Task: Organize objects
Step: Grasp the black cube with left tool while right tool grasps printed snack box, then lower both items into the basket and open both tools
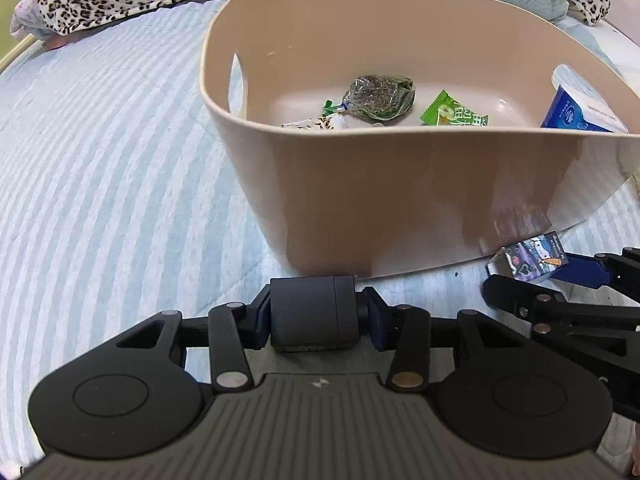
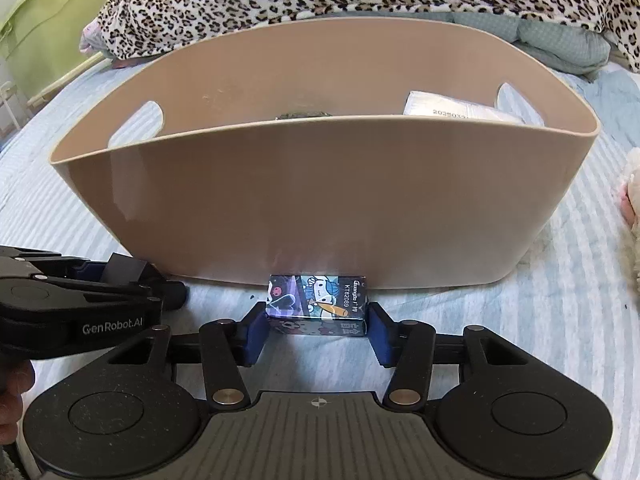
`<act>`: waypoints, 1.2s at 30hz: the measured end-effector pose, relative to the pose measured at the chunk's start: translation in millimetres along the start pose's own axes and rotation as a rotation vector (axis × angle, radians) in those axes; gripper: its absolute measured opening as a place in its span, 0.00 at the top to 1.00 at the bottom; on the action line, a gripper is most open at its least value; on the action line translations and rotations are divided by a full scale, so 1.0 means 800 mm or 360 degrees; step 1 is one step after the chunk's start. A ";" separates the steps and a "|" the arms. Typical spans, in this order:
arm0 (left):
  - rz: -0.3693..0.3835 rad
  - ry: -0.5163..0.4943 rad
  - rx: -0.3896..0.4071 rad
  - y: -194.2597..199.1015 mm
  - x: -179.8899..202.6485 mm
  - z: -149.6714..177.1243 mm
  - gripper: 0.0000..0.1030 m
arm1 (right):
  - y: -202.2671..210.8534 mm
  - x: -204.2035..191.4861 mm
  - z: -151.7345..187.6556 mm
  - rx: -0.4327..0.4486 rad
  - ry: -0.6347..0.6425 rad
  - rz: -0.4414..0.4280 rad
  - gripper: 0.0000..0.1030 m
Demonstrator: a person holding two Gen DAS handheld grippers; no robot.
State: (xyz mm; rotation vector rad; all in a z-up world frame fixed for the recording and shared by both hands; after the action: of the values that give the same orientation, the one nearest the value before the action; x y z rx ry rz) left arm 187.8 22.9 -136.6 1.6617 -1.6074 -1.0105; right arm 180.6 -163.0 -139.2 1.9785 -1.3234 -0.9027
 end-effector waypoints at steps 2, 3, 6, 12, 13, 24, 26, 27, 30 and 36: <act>-0.0003 0.0005 -0.0007 0.006 -0.005 0.002 0.54 | 0.006 0.002 0.002 0.0006 -0.0003 0.0001 0.53; -0.0001 0.0006 -0.0007 0.010 -0.009 0.003 0.54 | 0.012 0.004 0.003 0.0013 -0.0010 0.0004 0.53; 0.0008 0.0002 0.0016 0.027 -0.020 0.007 0.54 | 0.029 0.010 0.004 0.0037 -0.0041 -0.0001 0.53; 0.0011 -0.0033 0.0135 0.079 -0.039 0.007 0.54 | 0.080 0.019 0.002 0.0122 -0.0055 -0.0011 0.53; 0.0016 -0.0038 0.0157 0.088 -0.041 0.006 0.54 | 0.089 0.019 0.001 0.0143 -0.0054 -0.0013 0.53; 0.0075 -0.0044 0.0436 0.164 -0.039 -0.041 0.54 | 0.169 0.013 -0.051 0.0438 -0.0009 -0.0037 0.53; 0.0070 -0.0046 0.0485 0.170 -0.038 -0.052 0.54 | 0.179 0.011 -0.060 0.0487 -0.0002 -0.0039 0.53; 0.0066 -0.0035 0.0503 0.171 -0.037 -0.057 0.54 | 0.182 0.011 -0.066 0.0508 0.0000 -0.0039 0.53; 0.0054 -0.0033 0.0518 0.164 -0.031 -0.075 0.54 | 0.180 0.008 -0.085 0.0552 0.0002 -0.0039 0.53; 0.0026 -0.0018 0.0504 0.126 -0.011 -0.109 0.54 | 0.154 0.003 -0.115 0.0536 0.0031 -0.0022 0.53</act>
State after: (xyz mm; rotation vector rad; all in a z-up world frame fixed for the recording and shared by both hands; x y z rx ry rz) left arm 208.6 16.5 -4.8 1.8444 -1.8610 -0.7881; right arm 188.4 -197.5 10.5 2.2431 -1.5331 -0.6987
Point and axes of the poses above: each gripper's, at about its wrist camera, not at the fingertips, and y roughly against the way its jaws point, x to its right, z to its underside, the point moved 1 cm from there along -y, roughly the way its jaws point, and after that the axes turned 6 degrees about -z, right-handed, at the moved point
